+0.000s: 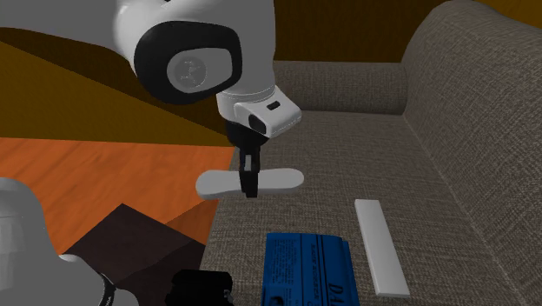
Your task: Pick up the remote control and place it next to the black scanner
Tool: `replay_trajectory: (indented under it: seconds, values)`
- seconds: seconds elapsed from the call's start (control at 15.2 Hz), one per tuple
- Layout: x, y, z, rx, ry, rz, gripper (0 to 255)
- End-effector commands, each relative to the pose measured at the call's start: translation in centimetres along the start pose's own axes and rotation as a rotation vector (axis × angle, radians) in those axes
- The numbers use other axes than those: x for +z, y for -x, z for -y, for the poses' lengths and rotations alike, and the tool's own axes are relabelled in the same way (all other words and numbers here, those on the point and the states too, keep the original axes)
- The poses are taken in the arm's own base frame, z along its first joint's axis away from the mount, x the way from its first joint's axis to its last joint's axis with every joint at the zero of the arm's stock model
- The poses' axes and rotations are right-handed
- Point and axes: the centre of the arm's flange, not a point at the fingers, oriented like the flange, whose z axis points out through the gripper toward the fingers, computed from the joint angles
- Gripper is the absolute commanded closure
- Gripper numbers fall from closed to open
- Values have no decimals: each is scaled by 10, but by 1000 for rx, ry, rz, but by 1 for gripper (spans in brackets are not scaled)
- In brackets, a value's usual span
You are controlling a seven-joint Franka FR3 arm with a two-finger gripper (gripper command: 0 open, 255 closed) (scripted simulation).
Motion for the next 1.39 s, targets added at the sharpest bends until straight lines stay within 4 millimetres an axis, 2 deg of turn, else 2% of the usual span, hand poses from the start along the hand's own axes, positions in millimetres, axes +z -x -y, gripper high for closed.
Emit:
replay_trajectory:
  seconds: [0.0, 0.92, 1.32]
  values:
    - [12, 0, -1, 0, 0, -1, 255]
    - [86, 1, -2, 0, 0, -1, 255]
    - [88, 1, -2, 0, 0, -1, 255]
